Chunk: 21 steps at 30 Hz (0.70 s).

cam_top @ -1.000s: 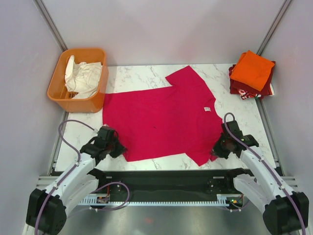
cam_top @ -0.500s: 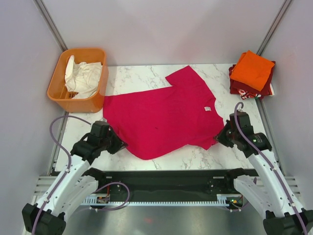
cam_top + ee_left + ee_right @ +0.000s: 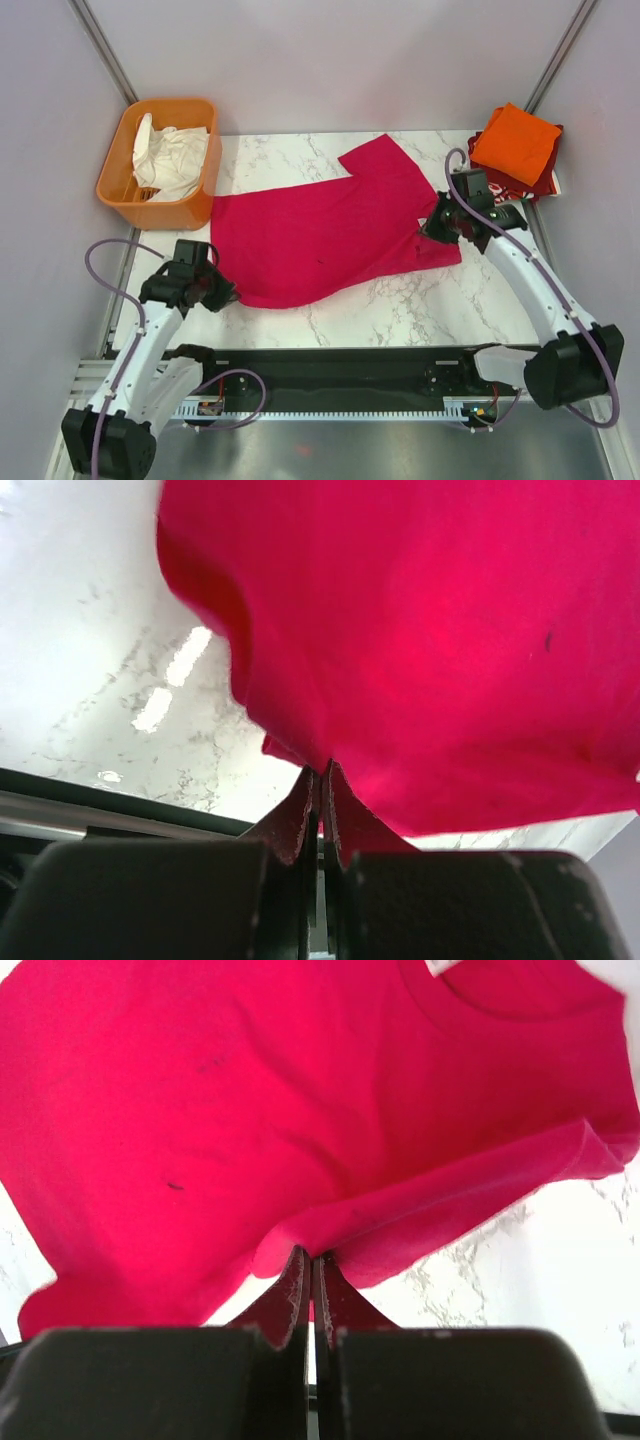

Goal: Fold and stack the t-shirts
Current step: Fold the tshirt

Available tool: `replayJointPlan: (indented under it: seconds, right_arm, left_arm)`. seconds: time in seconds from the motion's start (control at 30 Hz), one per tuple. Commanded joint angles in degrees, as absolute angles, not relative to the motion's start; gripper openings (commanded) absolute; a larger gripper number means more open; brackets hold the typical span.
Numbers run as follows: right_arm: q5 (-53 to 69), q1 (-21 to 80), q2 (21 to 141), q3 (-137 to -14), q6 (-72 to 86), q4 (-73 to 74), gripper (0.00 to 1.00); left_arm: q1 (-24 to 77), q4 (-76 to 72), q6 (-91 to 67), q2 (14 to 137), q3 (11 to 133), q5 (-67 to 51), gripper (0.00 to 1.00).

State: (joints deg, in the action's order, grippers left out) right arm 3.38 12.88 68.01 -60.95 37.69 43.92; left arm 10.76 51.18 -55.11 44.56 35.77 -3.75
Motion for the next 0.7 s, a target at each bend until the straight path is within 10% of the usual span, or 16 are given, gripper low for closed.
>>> replayJointPlan:
  seconds: [0.0,0.67]
  right_arm:
    - [4.7,12.7,74.2,-68.4,33.8,38.9,0.0]
    - [1.8,12.7,95.7,-82.3,31.7,34.4,0.0]
  left_arm:
    - [5.7,51.1,-48.7,48.0,41.6,-4.9,0.02]
    - [-3.5,40.8,-37.5,74.0,51.6,-6.7,0.02]
